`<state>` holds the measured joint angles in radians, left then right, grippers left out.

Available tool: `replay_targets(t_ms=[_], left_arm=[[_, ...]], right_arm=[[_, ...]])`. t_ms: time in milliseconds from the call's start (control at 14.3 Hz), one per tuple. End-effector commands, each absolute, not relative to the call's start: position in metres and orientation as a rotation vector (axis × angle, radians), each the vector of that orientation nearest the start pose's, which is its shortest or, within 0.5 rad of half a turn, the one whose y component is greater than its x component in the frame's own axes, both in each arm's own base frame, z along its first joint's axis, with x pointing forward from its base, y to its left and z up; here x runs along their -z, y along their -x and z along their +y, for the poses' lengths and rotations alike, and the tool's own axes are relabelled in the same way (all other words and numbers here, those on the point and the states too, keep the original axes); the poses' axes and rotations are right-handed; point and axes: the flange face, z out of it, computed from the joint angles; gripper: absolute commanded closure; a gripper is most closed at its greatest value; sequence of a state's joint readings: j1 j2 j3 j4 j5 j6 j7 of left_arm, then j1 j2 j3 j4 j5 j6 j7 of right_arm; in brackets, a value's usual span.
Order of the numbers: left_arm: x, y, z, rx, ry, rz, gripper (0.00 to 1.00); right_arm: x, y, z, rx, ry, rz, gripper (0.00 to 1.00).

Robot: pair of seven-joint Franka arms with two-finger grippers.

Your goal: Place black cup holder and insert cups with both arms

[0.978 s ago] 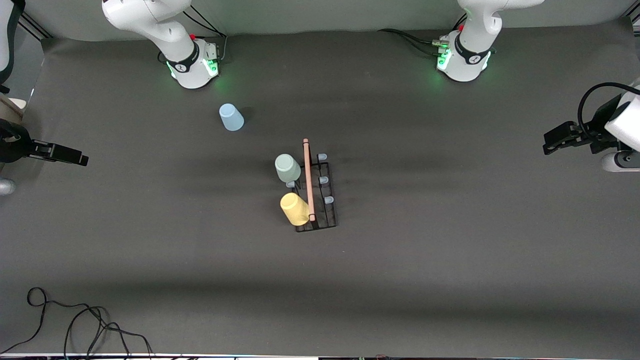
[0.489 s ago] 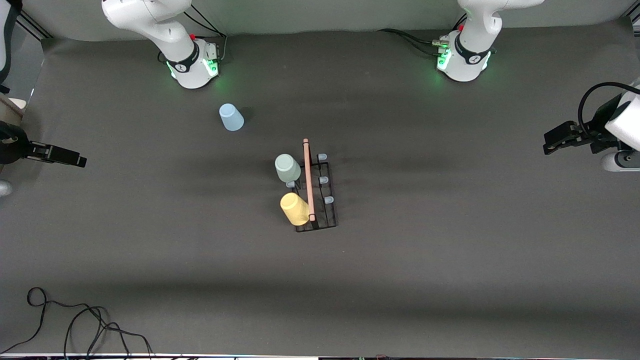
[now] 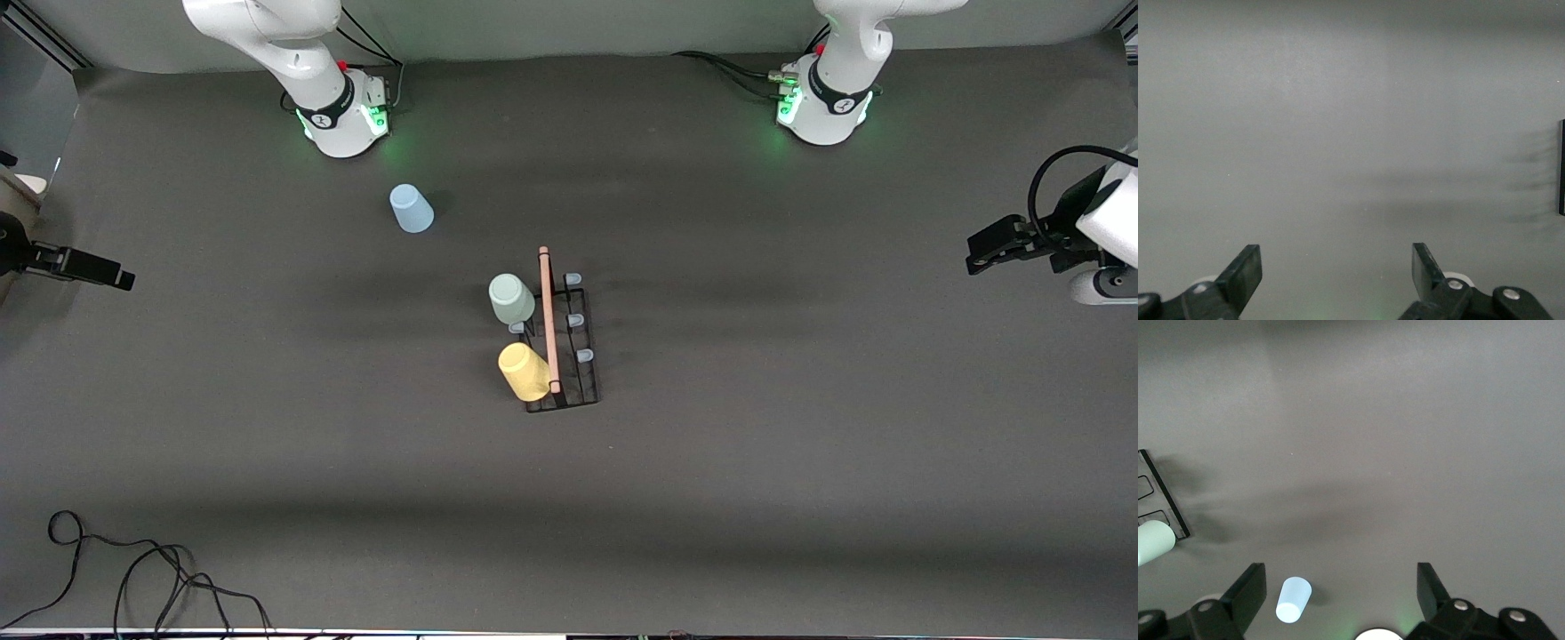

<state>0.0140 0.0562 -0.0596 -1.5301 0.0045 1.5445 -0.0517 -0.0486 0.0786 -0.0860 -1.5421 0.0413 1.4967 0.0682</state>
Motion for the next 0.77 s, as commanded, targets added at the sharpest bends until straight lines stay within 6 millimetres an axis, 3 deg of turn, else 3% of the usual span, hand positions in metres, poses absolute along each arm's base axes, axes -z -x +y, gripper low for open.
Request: replay_targets(t_ms=[0, 349, 699], left_arm=[[-0.618, -0.564, -0.023, -0.055, 3.134, -0.017, 0.00], [-0.618, -0.564, -0.023, -0.052, 3.134, -0.017, 0.00], [-0.618, -0.564, -0.023, -0.052, 3.134, -0.017, 0.00]], right_arm=[[-0.584, -0.535, -0.063, -0.114, 3.105, 0.264, 0.00], [-0.600, -0.548, -0.063, -0.060, 3.154, 0.251, 0.00], [-0.588, -0.555, -0.056, -0.103, 3.155, 0.226, 0.00]])
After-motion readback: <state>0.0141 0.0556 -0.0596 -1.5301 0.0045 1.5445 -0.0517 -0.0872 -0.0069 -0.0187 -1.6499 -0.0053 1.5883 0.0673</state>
